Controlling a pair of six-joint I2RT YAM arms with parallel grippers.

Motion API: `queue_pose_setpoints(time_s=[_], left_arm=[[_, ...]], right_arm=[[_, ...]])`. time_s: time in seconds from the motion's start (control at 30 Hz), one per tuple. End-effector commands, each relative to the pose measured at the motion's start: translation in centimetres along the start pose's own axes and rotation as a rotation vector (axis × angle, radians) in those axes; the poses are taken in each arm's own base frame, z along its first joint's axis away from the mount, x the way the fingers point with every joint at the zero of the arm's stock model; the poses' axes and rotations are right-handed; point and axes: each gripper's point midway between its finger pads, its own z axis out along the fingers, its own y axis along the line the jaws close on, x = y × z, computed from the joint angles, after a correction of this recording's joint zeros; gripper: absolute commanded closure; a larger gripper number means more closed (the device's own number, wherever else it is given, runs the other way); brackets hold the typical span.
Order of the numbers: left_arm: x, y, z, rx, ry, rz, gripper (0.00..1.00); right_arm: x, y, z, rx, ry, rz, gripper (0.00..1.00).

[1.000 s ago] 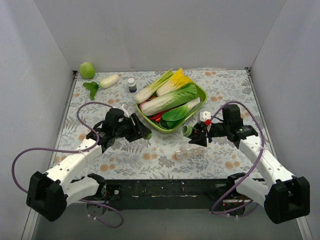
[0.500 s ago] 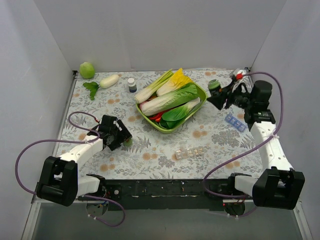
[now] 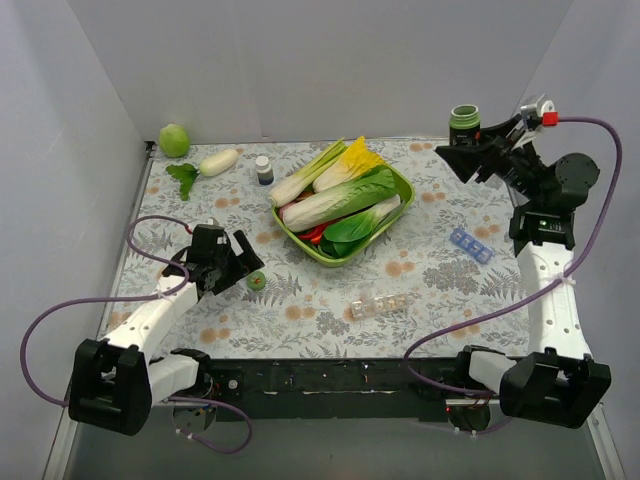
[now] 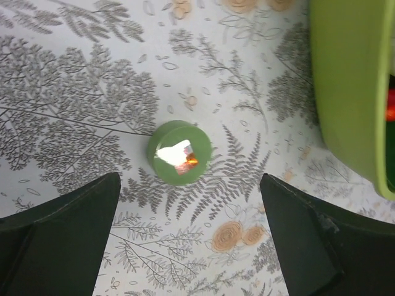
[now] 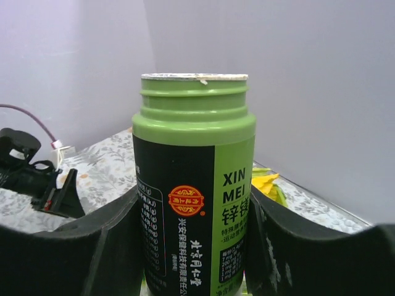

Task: Sort the pills into containers

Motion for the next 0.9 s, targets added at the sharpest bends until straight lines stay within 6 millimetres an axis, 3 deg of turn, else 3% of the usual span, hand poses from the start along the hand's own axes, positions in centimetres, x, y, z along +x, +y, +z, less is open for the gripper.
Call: queue_pose_setpoints(time_s=[0.0,0.03,0.07,0.1,0.2,0.23,0.27,0.33,0.37,0.4,0.43,0.47,0.5,0.53,0.57,0.6,0.63,0.67,0.7,0.77,0.8,0.83,0.87], left_arm=[[-1.4,-4.7,-3.3,0.244,-0.032,0.165,0.02],[-1.7,-5.4,-4.1,0.29,-0.053,0.191,0.02],[-1.9,-6.2,-4.7,0.341,-0.075,0.245,0.02],[-1.5,-7.2,-5.5,0.415,-0.063,0.286,0.02],[-1.4,-8.9,-7.7,0.538,-0.102,0.399,0.02],[-1.5,-9.0,-8.1,0.552,-0.117,0.417,0.02],[-1.5,-9.1,-8.4,0.558,-0.121,0.432,0.02],[-0.7,-9.3,-8.6,0.596,-0.09,0.466,0.02],[-0.6,-9.5,-8.7,0.607,-0.086,0.468,0.02],[-0.4,-9.5,-8.7,0.621,-0.088,0.475,0.02],[-0.1,-9.8,-9.0,0.646,-0.084,0.481,0.02],[-0.1,-9.8,-9.1,0.654,-0.089,0.481,0.02],[-0.1,-9.9,-9.4,0.665,-0.104,0.482,0.02],[-0.1,-10.0,-9.6,0.675,-0.106,0.481,0.02],[-0.1,-10.1,-9.8,0.683,-0.116,0.49,0.02],[-0.1,-10.1,-9.8,0.683,-0.117,0.494,0.02],[-0.3,-10.1,-10.0,0.68,-0.127,0.506,0.02],[-0.3,-10.0,-10.0,0.675,-0.123,0.51,0.02],[-0.3,-10.0,-10.1,0.678,-0.124,0.514,0.02],[0.1,-10.1,-10.0,0.697,-0.116,0.513,0.02],[0.3,-10.2,-10.0,0.71,-0.11,0.516,0.02],[0.7,-10.3,-10.2,0.736,-0.097,0.524,0.02],[0.8,-10.5,-10.3,0.748,-0.095,0.534,0.02]], right_arm=[[-2.6,6.5,-0.6,-0.253,-0.149,-0.062,0.98],[-0.6,8.7,-0.4,-0.333,-0.135,-0.038,0.98],[-0.5,10.8,-0.8,-0.394,-0.143,-0.074,0.98],[-0.9,11.0,-0.9,-0.386,-0.167,-0.087,0.98],[-4.8,5.1,-1.7,-0.146,-0.287,-0.068,0.98],[-6.9,4.7,-2.7,-0.142,-0.362,-0.039,0.98],[-7.0,4.3,-2.3,-0.191,-0.369,0.029,0.98],[-6.2,8.8,-1.3,-0.399,-0.319,0.054,0.98],[-5.9,9.9,-1.3,-0.422,-0.305,-0.04,0.98],[-7.1,9.1,-1.0,-0.366,-0.329,-0.098,0.98],[-9.1,5.7,-1.2,-0.206,-0.362,-0.168,0.96],[-10.6,1.1,-0.3,-0.042,-0.399,-0.117,0.95],[-14.1,1.9,-0.3,-0.093,-0.446,-0.142,0.96],[-15.4,3.0,-0.2,-0.184,-0.465,-0.116,0.97],[-14.0,3.7,0.9,-0.301,-0.41,-0.048,0.98],[-14.4,7.6,0.5,-0.433,-0.39,-0.067,0.99],[-13.5,9.5,0.4,-0.476,-0.38,-0.086,0.98],[-15.5,12.3,-1.5,-0.461,-0.47,-0.178,0.97],[-15.2,9.1,-0.6,-0.305,-0.456,-0.192,0.96],[-16.6,4.8,-1.0,-0.133,-0.491,-0.185,0.96],[-16.8,6.1,-1.5,-0.223,-0.51,-0.128,0.96],[-14.6,8.5,-1.0,-0.391,-0.456,-0.133,0.98],[-11.8,9.2,-0.6,-0.439,-0.361,-0.145,0.98]])
